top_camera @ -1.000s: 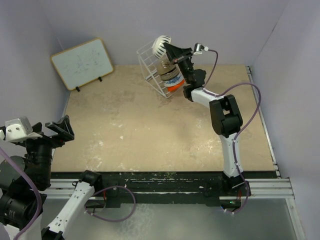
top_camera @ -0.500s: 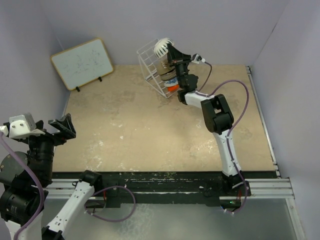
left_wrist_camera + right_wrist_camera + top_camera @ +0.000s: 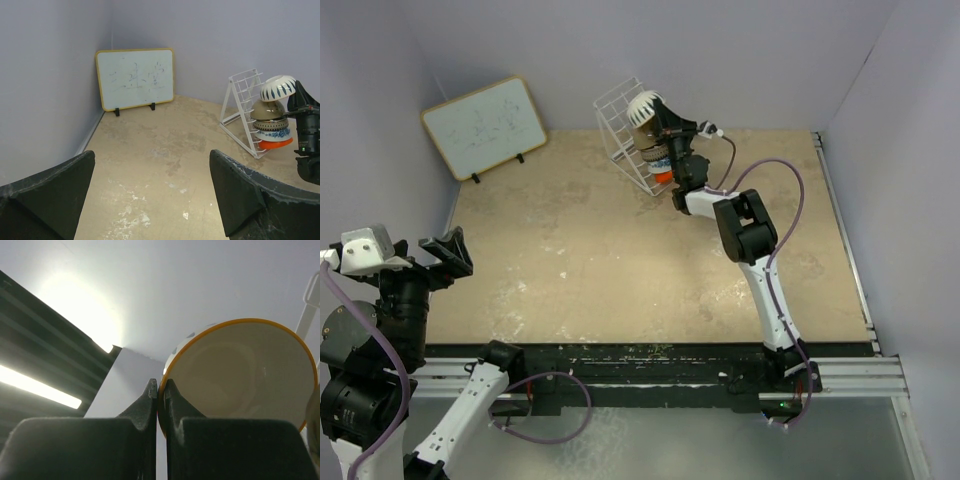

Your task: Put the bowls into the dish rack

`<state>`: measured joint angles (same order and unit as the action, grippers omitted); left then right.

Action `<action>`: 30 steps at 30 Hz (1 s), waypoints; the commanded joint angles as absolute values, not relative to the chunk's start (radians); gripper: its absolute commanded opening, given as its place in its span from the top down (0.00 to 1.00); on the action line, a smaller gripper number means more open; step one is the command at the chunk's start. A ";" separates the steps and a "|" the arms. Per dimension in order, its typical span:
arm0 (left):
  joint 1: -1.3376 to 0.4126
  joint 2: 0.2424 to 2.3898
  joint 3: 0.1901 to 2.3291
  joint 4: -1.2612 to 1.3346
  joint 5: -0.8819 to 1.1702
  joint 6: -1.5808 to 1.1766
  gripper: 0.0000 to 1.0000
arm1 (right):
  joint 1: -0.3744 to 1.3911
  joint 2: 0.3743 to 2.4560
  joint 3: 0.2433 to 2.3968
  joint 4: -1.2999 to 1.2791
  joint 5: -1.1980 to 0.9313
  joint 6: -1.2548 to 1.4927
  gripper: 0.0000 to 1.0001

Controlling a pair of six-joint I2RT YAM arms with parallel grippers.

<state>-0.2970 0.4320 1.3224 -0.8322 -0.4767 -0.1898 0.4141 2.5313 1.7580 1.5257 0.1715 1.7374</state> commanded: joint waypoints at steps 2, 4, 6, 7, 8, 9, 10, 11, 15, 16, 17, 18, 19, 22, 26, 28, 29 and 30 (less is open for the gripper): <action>-0.301 0.445 1.333 -0.814 -0.482 -0.174 0.01 | 0.415 2.507 1.833 1.664 0.209 1.772 1.00; -0.303 0.445 1.334 -0.816 -0.483 -0.173 0.01 | 0.414 2.523 1.856 1.641 0.196 1.769 1.00; -0.304 0.441 1.334 -0.816 -0.483 -0.173 0.01 | 0.413 2.569 1.915 1.613 0.177 1.780 1.00; -0.303 0.439 1.332 -0.816 -0.483 -0.174 0.01 | 0.412 2.595 1.955 1.601 0.168 1.789 1.00; -0.303 0.438 1.332 -0.817 -0.483 -0.174 0.01 | 0.411 2.620 1.988 1.592 0.162 1.798 1.00; -0.303 0.436 1.332 -0.819 -0.484 -0.174 0.01 | 0.411 2.636 2.020 1.581 0.160 1.805 1.00; -0.302 0.436 1.331 -0.821 -0.485 -0.175 0.01 | 0.410 2.645 2.028 1.577 0.161 1.813 1.00; -0.304 0.434 1.333 -0.823 -0.487 -0.174 0.01 | 0.411 2.645 2.026 1.576 0.165 1.815 1.00; -0.305 0.426 1.334 -0.831 -0.500 -0.172 0.01 | 0.412 2.592 1.937 1.557 0.187 1.796 1.00; -0.305 0.425 1.334 -0.831 -0.501 -0.172 0.01 | 0.413 2.580 1.921 1.553 0.191 1.791 1.00; -0.307 0.424 1.335 -0.831 -0.502 -0.173 0.01 | 0.413 2.571 1.912 1.544 0.191 1.792 1.00; -0.308 0.425 1.334 -0.832 -0.502 -0.175 0.01 | 0.413 2.566 1.908 1.531 0.183 1.794 1.00; -0.310 0.425 1.333 -0.832 -0.502 -0.176 0.01 | 0.412 2.560 1.900 1.522 0.193 1.800 1.00; -0.311 0.424 1.333 -0.833 -0.502 -0.180 0.01 | 0.414 2.551 1.900 1.498 0.181 1.795 1.00; -0.314 0.418 1.333 -0.833 -0.504 -0.182 0.01 | 0.414 2.573 1.938 1.468 0.171 1.801 1.00; -0.315 0.415 1.333 -0.837 -0.507 -0.182 0.01 | 0.414 2.573 1.946 1.440 0.167 1.796 1.00; -0.316 0.413 1.333 -0.838 -0.509 -0.183 0.01 | 0.414 2.570 1.947 1.426 0.167 1.792 1.00; -0.317 0.412 1.334 -0.840 -0.511 -0.182 0.01 | 0.414 2.568 1.949 1.411 0.169 1.786 0.99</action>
